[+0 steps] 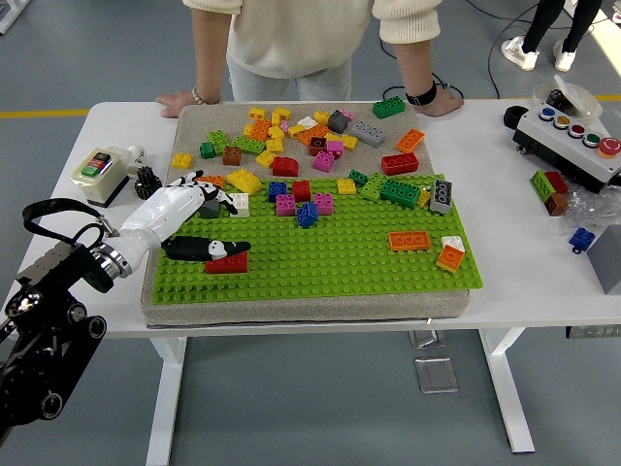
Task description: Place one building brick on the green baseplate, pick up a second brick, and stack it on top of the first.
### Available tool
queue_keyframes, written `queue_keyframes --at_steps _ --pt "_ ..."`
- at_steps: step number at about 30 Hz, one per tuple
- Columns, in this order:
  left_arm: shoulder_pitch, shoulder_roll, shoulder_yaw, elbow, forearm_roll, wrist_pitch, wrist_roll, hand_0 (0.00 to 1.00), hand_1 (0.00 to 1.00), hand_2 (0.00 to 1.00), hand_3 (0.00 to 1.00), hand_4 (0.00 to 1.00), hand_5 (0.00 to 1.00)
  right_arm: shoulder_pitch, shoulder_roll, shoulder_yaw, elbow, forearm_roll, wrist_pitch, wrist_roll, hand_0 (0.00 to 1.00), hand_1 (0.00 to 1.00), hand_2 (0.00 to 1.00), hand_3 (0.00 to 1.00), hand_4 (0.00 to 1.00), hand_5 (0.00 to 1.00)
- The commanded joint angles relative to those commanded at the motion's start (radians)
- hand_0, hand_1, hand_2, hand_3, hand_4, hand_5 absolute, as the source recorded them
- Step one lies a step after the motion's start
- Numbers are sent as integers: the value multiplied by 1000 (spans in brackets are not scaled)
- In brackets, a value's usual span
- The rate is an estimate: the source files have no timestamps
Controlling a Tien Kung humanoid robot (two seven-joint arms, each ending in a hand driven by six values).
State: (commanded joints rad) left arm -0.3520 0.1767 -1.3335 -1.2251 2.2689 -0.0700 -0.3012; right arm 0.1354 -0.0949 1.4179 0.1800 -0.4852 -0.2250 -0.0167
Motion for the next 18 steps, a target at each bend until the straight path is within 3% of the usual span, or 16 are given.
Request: queue_keyframes --at_steps 18 --pt "-15 3 -4 -14 0 38 -6 998 745 706 677 998 746 5 -7 -21 0 -15 8 -27 742 665 714 597 920 500"
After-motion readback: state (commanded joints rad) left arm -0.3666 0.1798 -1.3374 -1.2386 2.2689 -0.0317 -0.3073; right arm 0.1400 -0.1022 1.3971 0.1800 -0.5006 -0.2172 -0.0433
